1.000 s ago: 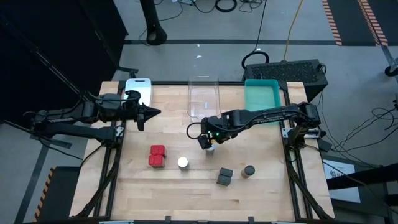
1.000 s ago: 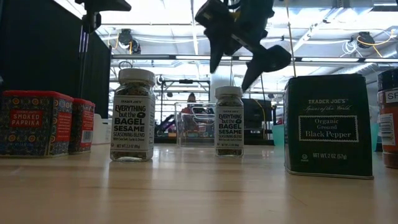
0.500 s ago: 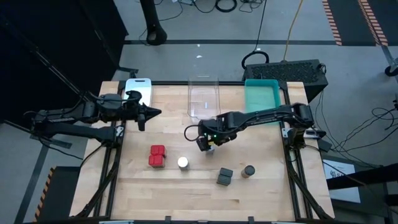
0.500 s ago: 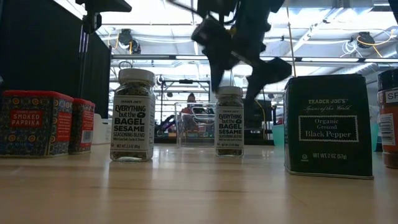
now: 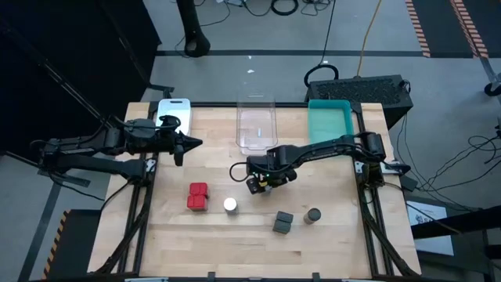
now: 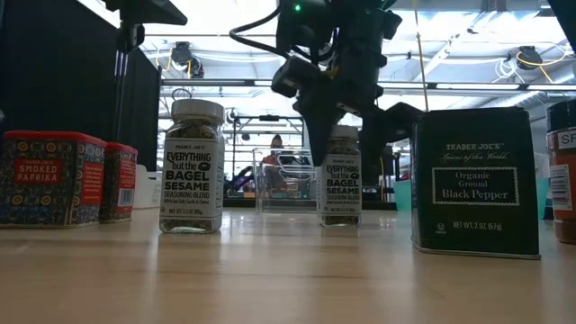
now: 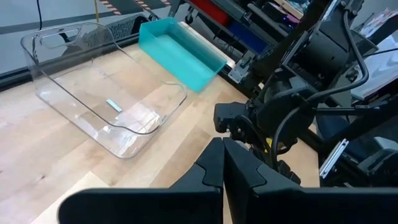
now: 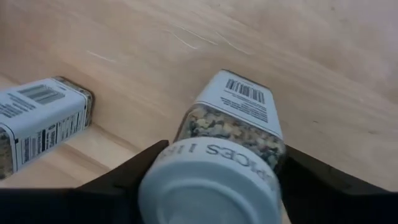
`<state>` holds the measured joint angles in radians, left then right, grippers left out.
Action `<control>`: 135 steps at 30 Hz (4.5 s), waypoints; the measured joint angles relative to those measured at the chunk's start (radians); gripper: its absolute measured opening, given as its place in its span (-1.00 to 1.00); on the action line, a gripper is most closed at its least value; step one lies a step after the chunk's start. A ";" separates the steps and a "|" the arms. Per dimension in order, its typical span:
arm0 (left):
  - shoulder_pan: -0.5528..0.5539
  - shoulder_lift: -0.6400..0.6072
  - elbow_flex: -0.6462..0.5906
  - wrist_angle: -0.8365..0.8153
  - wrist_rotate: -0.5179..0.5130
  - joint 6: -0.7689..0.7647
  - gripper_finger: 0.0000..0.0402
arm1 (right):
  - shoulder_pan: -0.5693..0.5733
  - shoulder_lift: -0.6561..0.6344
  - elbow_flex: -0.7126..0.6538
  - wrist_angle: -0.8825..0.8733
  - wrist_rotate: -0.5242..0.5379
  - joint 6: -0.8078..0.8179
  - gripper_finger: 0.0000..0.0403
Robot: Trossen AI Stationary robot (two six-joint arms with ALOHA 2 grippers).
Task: Sort spices by type
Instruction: Put the right white seasoning bottle into the green bin, then put the top red seasoning can into the white bin
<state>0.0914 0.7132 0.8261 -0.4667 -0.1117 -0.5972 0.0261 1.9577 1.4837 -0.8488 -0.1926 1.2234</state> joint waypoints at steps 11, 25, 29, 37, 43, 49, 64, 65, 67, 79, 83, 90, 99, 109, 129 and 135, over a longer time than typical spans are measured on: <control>0.000 0.000 0.000 0.005 0.000 0.000 -0.98 | 0.002 -0.019 0.000 -0.014 -0.055 -0.030 -0.14; 0.000 0.000 0.000 0.014 -0.003 -0.084 -0.98 | -0.058 -0.312 0.099 -0.471 -0.073 -0.234 -0.14; 0.000 0.000 0.000 0.013 -0.005 -0.105 -0.98 | -0.174 -0.405 0.099 -0.605 -0.029 -0.312 -0.14; 0.000 0.000 0.000 0.015 -0.111 -0.152 -0.98 | -0.510 -0.483 0.099 -0.699 0.065 -0.561 -0.14; 0.007 0.000 0.000 0.055 -0.211 -0.139 -0.98 | -0.722 -0.483 0.099 -0.700 0.063 -0.751 -0.14; 0.073 0.000 0.000 0.080 -0.279 -0.096 -0.98 | -0.882 -0.476 0.099 -0.688 0.125 -0.822 -0.14; 0.222 0.000 0.000 0.107 -0.283 -0.018 -0.98 | -1.068 -0.152 0.097 -0.474 0.131 -0.913 -0.14; 0.226 0.000 0.000 0.107 -0.283 -0.012 -0.98 | -1.066 -0.138 0.097 -0.482 0.133 -0.918 -0.14; 0.232 0.000 0.000 0.107 -0.283 0.002 -0.98 | -1.059 -0.125 0.097 -0.488 0.140 -0.920 -0.14; 0.233 0.000 0.000 0.106 -0.285 0.011 -0.98 | -1.059 -0.120 0.045 -0.385 0.146 -0.886 -0.14; 0.234 0.000 0.000 0.106 -0.286 0.011 -0.98 | -1.059 -0.120 -0.003 -0.354 0.144 -0.872 -0.14; 0.236 0.000 0.000 0.106 -0.286 0.011 -0.98 | -1.059 -0.120 -0.084 -0.306 0.139 -0.858 -0.14; 0.236 0.002 0.000 0.106 -0.286 0.009 -0.98 | -1.060 -0.120 -0.103 -0.281 0.138 -0.846 -0.14; 0.236 0.007 -0.001 0.106 -0.286 0.002 -0.98 | -1.059 -0.120 -0.103 -0.276 0.139 -0.845 0.13; 0.236 0.022 -0.001 0.106 -0.270 0.002 -0.98 | -1.074 -0.203 -0.104 -0.281 0.144 -0.866 0.38; 0.236 0.043 -0.001 0.121 -0.253 0.000 -0.98 | -1.078 -0.308 -0.104 -0.287 0.146 -0.865 0.38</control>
<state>0.3271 0.7566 0.8249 -0.3456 -0.3650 -0.5970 -1.0518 1.6499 1.3800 -1.1362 -0.0467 0.3580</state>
